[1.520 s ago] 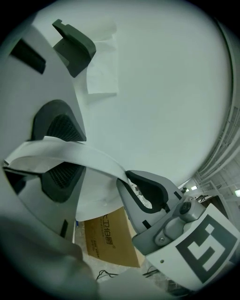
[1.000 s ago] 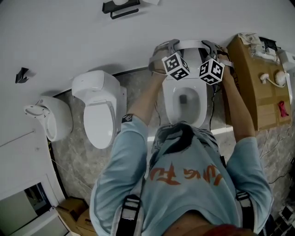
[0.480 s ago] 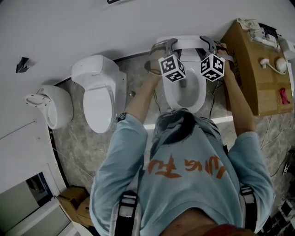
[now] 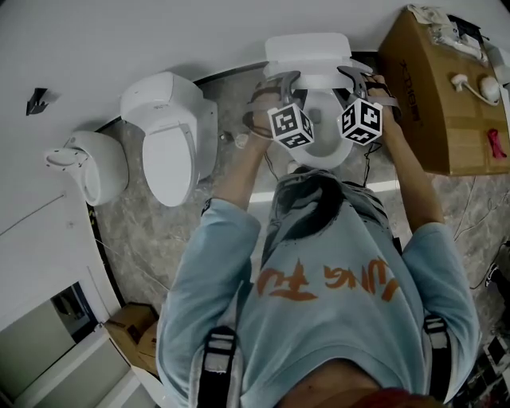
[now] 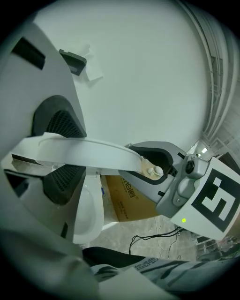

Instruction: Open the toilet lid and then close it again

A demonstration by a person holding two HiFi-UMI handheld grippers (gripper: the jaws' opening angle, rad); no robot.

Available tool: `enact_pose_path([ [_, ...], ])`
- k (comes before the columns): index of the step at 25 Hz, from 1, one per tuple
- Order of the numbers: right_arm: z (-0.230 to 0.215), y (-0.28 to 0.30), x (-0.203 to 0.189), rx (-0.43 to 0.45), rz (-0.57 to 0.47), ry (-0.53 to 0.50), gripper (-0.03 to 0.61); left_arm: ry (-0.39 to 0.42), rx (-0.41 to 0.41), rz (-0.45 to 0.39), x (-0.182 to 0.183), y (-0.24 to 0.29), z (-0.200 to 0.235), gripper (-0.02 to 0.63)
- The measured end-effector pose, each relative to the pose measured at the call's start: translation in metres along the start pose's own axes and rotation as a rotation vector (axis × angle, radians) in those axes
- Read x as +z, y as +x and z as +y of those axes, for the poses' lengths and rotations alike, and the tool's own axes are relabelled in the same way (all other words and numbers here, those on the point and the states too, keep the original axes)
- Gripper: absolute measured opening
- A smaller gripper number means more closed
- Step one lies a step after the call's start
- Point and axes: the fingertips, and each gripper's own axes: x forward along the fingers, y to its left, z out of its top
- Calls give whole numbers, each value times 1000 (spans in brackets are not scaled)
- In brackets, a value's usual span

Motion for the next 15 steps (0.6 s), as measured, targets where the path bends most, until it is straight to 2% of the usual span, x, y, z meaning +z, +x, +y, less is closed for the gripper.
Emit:
enact_pose_path([
  [12,107,-23,-27,204,21,-62,221,-34,-137,74,-15,-26,-101,212],
  [15,129,-22,-36,220,29,-70,225,-49,-159,91,-20,-24,-123,215],
])
